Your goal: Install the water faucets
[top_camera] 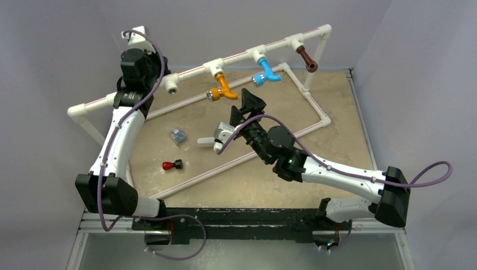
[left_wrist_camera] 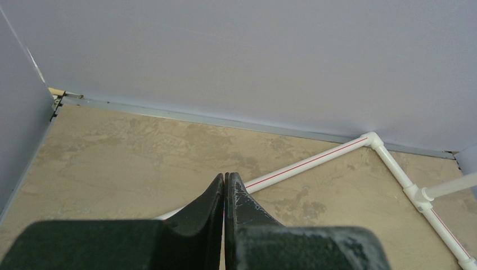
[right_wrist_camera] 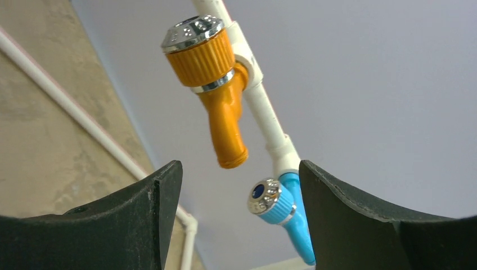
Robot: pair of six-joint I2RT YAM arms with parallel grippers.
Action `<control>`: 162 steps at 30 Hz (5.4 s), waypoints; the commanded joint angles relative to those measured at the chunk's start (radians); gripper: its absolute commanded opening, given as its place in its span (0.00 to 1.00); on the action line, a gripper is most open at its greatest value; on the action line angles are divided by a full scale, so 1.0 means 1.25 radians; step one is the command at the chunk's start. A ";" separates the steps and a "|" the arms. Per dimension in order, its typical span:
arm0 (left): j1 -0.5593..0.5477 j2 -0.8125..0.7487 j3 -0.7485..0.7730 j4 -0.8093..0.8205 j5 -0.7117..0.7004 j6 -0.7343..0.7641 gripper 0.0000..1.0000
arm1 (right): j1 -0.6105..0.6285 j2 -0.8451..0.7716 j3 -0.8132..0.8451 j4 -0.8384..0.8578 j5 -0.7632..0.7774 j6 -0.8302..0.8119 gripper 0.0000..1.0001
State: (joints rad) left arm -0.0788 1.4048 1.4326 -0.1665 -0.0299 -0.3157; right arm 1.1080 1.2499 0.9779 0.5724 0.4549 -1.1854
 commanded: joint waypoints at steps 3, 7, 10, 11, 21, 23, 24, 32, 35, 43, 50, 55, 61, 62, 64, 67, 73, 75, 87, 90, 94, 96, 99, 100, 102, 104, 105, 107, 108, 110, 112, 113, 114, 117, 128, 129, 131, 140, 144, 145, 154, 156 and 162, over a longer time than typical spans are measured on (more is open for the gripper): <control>-0.004 0.042 -0.042 -0.138 0.006 -0.001 0.00 | 0.004 0.042 0.034 0.170 0.034 -0.143 0.78; -0.004 0.043 -0.040 -0.138 0.004 -0.001 0.00 | 0.004 0.087 0.067 0.196 0.025 -0.151 0.78; -0.004 0.043 -0.040 -0.138 0.002 0.000 0.00 | 0.005 0.126 0.102 0.214 0.025 -0.157 0.77; -0.004 0.043 -0.040 -0.138 0.002 0.000 0.00 | 0.004 0.138 0.111 0.221 0.023 -0.165 0.77; -0.003 0.044 -0.040 -0.139 0.001 0.001 0.00 | -0.013 0.215 0.186 0.238 0.026 -0.151 0.54; -0.003 0.044 -0.040 -0.139 0.002 0.001 0.00 | -0.015 0.222 0.193 0.239 0.025 -0.139 0.40; -0.003 0.045 -0.040 -0.138 0.002 0.001 0.00 | -0.015 0.225 0.195 0.241 0.024 -0.133 0.33; 0.000 0.047 -0.039 -0.139 0.007 0.000 0.00 | -0.016 0.239 0.203 0.261 0.049 -0.020 0.00; 0.000 0.048 -0.039 -0.138 0.008 -0.001 0.00 | -0.016 0.241 0.203 0.264 0.061 0.052 0.00; 0.002 0.048 -0.038 -0.139 0.010 -0.001 0.00 | -0.028 0.231 0.203 0.247 0.080 0.329 0.00; 0.002 0.047 -0.038 -0.139 0.018 -0.004 0.00 | -0.090 0.203 0.218 0.181 0.059 0.637 0.00; 0.002 0.046 -0.038 -0.140 0.019 -0.005 0.00 | -0.155 0.170 0.218 0.135 0.020 0.855 0.00; 0.002 0.046 -0.038 -0.139 0.020 -0.005 0.00 | -0.187 0.134 0.183 0.137 0.015 1.086 0.00; 0.002 0.046 -0.038 -0.139 0.020 -0.006 0.00 | -0.188 0.128 0.178 0.135 0.015 1.135 0.00; 0.002 0.046 -0.037 -0.139 0.020 -0.006 0.00 | -0.190 0.115 0.163 0.141 0.013 1.249 0.00; 0.002 0.046 -0.037 -0.139 0.020 -0.006 0.00 | -0.190 0.096 0.127 0.176 -0.007 1.400 0.00; 0.003 0.043 -0.037 -0.140 0.020 -0.008 0.00 | -0.193 0.097 0.098 0.223 -0.062 1.675 0.00; 0.003 0.042 -0.037 -0.139 0.020 -0.008 0.00 | -0.194 0.101 0.095 0.229 -0.075 1.758 0.00; 0.003 0.038 -0.039 -0.138 0.020 -0.009 0.00 | -0.207 0.140 0.016 0.378 -0.172 2.186 0.00; 0.003 0.038 -0.040 -0.138 0.020 -0.009 0.00 | -0.208 0.162 0.002 0.424 -0.222 2.218 0.00; 0.003 0.037 -0.040 -0.138 0.020 -0.009 0.00 | -0.210 0.165 0.008 0.422 -0.269 2.136 0.23; 0.003 0.038 -0.040 -0.138 0.020 -0.009 0.00 | -0.211 0.155 -0.001 0.397 -0.269 2.107 0.33; 0.003 0.038 -0.040 -0.138 0.020 -0.008 0.00 | -0.214 0.131 -0.024 0.358 -0.268 2.063 0.48; 0.003 0.038 -0.040 -0.138 0.020 -0.008 0.00 | -0.215 0.124 -0.028 0.338 -0.265 2.050 0.51; 0.003 0.039 -0.040 -0.138 0.020 -0.008 0.00 | -0.216 0.109 -0.037 0.313 -0.262 2.023 0.57; 0.003 0.040 -0.040 -0.138 0.020 -0.008 0.00 | -0.220 0.093 -0.046 0.290 -0.260 2.003 0.61; 0.003 0.040 -0.040 -0.138 0.020 -0.008 0.00 | -0.221 0.085 -0.050 0.279 -0.255 1.994 0.62; 0.003 0.040 -0.040 -0.138 0.020 -0.008 0.00 | -0.222 0.067 -0.056 0.259 -0.242 1.973 0.64; 0.003 0.040 -0.040 -0.138 0.020 -0.008 0.00 | -0.223 0.058 -0.059 0.250 -0.237 1.964 0.65; 0.003 0.041 -0.040 -0.138 0.020 -0.008 0.00 | -0.224 0.043 -0.062 0.235 -0.229 1.939 0.66; 0.002 0.041 -0.040 -0.138 0.020 -0.008 0.00 | -0.224 0.027 -0.061 0.212 -0.219 1.912 0.67; 0.003 0.041 -0.040 -0.139 0.020 -0.008 0.00 | -0.225 0.017 -0.061 0.200 -0.214 1.896 0.68; 0.002 0.041 -0.040 -0.138 0.020 -0.008 0.00 | -0.225 0.010 -0.059 0.184 -0.209 1.876 0.68; 0.002 0.041 -0.040 -0.138 0.020 -0.008 0.00 | -0.225 -0.015 -0.048 0.137 -0.191 1.805 0.69; 0.003 0.043 -0.040 -0.138 0.020 -0.008 0.00 | -0.226 -0.110 0.041 -0.008 -0.135 1.366 0.69; 0.002 0.043 -0.040 -0.138 0.020 -0.008 0.00 | -0.225 -0.118 0.051 -0.015 -0.137 1.319 0.69; 0.003 0.043 -0.040 -0.138 0.020 -0.008 0.00 | -0.225 -0.124 0.074 -0.025 -0.122 1.216 0.69; 0.003 0.043 -0.039 -0.138 0.020 -0.008 0.00 | -0.223 -0.115 0.150 -0.155 -0.229 0.726 0.69; 0.003 0.043 -0.039 -0.138 0.020 -0.009 0.00 | -0.189 -0.150 0.098 -0.165 -0.269 0.471 0.70; 0.003 0.043 -0.039 -0.138 0.020 -0.009 0.00 | -0.177 -0.157 0.084 -0.155 -0.271 0.407 0.71; 0.003 0.044 -0.038 -0.139 0.020 -0.009 0.00 | -0.079 -0.117 -0.002 -0.016 -0.143 -0.002 0.73; 0.003 0.044 -0.038 -0.138 0.020 -0.009 0.00 | -0.073 -0.097 0.005 -0.002 -0.139 -0.044 0.73; 0.003 0.045 -0.038 -0.138 0.020 -0.007 0.00 | -0.059 -0.012 0.036 0.052 -0.110 -0.169 0.73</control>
State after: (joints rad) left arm -0.0696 1.4166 1.4399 -0.1669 -0.0181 -0.3222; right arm 1.0218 1.1885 0.9764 0.5156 0.2592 -1.2163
